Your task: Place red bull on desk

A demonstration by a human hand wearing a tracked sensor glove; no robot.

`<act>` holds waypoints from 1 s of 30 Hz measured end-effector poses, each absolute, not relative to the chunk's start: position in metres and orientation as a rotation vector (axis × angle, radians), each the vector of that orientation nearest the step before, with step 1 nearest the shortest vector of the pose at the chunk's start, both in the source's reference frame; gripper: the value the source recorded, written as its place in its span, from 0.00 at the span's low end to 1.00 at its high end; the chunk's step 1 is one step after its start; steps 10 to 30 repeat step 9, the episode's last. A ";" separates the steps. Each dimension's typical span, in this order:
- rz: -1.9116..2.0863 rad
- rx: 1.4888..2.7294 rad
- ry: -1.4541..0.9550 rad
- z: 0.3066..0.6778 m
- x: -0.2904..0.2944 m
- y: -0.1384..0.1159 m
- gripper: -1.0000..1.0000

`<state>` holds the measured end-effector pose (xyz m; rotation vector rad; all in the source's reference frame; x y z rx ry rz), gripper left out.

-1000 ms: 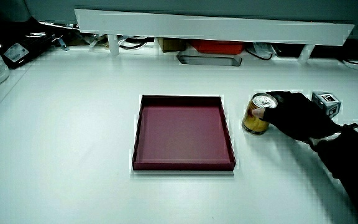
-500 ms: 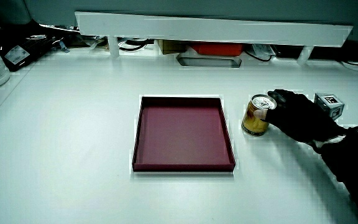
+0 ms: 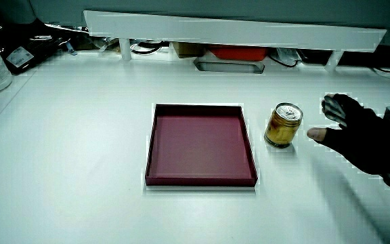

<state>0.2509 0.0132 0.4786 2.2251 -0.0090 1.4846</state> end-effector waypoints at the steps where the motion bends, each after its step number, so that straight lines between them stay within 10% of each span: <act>1: 1.465 2.243 -0.038 0.476 0.253 0.017 0.00; 9: 1.549 2.275 -0.069 0.435 0.256 0.054 0.00; 30: 1.549 2.275 -0.069 0.435 0.256 0.054 0.00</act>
